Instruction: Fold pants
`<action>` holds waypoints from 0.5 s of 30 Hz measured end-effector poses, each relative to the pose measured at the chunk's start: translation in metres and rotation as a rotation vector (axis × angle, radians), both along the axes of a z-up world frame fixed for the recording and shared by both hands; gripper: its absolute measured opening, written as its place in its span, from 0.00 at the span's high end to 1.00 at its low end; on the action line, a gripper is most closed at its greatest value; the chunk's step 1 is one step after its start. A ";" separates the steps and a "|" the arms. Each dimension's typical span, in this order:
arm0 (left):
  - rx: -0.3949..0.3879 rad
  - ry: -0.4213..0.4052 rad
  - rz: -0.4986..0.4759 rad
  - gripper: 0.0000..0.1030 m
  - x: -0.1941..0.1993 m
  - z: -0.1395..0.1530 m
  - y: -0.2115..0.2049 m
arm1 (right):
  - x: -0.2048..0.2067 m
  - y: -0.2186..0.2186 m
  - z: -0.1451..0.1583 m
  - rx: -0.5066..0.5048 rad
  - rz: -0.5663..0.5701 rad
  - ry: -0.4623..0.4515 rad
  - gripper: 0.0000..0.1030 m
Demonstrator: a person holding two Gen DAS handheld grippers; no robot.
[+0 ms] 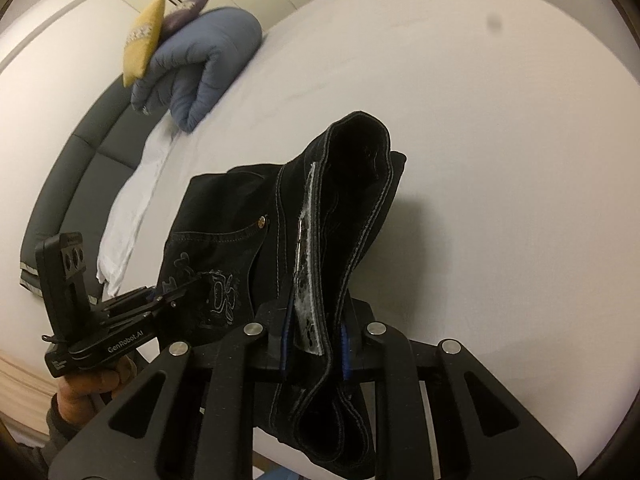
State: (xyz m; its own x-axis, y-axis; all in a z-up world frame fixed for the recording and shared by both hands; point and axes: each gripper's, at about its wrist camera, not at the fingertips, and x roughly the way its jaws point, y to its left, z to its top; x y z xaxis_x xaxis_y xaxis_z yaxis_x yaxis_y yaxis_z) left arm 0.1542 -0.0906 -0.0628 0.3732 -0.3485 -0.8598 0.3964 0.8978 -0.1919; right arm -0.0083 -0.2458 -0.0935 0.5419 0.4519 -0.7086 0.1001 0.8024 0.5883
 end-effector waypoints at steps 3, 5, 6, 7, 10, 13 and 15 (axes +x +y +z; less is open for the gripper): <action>-0.004 -0.031 -0.005 0.81 0.010 0.013 -0.008 | 0.014 -0.010 0.022 -0.016 0.002 -0.037 0.84; -0.004 -0.042 -0.003 0.81 0.025 0.015 -0.023 | 0.024 -0.020 0.032 -0.024 0.003 -0.052 0.84; 0.000 -0.044 -0.001 0.81 0.031 0.014 -0.025 | 0.029 -0.024 0.035 -0.024 0.002 -0.055 0.84; 0.002 -0.045 0.001 0.80 0.037 0.010 -0.035 | 0.037 -0.029 0.037 -0.023 0.003 -0.059 0.84; 0.012 -0.026 0.002 0.80 0.060 0.003 -0.022 | 0.056 -0.043 0.032 -0.008 -0.011 -0.048 0.84; 0.029 0.025 0.004 0.77 0.073 -0.025 -0.034 | 0.073 -0.058 0.003 0.031 -0.034 0.005 0.84; 0.049 0.063 0.015 0.67 0.084 -0.050 -0.039 | 0.078 -0.068 -0.030 0.045 -0.054 0.071 0.81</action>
